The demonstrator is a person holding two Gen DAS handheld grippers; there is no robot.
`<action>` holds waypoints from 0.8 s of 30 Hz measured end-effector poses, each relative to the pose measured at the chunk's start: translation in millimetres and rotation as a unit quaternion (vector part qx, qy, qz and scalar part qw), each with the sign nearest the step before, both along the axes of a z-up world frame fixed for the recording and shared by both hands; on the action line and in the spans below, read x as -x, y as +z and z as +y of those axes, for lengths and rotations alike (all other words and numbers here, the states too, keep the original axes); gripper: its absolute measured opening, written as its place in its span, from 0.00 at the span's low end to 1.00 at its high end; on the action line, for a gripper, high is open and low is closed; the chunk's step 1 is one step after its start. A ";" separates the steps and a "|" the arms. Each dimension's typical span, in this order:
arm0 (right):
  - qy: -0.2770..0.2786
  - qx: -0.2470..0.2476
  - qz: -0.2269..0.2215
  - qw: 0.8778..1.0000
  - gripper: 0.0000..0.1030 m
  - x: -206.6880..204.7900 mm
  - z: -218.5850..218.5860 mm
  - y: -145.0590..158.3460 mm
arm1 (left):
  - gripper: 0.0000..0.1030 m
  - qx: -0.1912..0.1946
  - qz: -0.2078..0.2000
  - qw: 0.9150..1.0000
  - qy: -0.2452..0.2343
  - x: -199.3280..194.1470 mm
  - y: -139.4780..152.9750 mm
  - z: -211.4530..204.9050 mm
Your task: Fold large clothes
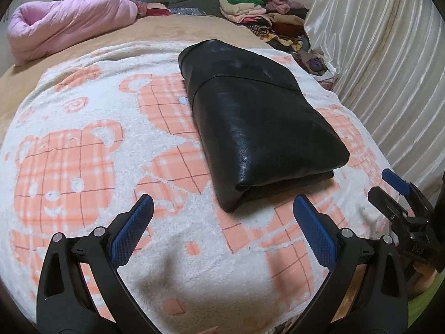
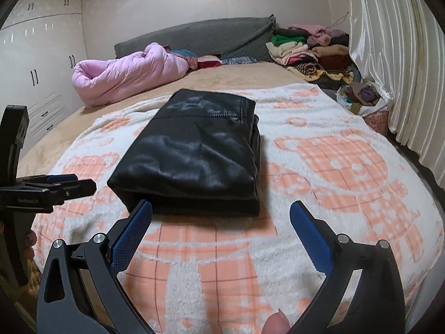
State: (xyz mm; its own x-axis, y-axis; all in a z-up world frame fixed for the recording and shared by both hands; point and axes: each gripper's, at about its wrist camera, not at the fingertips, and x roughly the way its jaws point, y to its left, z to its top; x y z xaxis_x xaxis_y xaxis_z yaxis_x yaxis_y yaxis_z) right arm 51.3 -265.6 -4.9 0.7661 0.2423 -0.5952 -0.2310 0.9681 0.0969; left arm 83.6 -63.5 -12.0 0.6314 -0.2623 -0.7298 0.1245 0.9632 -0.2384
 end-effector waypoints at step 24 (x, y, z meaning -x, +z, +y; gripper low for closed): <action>0.011 -0.006 0.010 1.000 0.96 -1.4 4.3 -1.9 | 0.91 -0.012 0.007 1.000 0.010 0.7 -4.1 1.6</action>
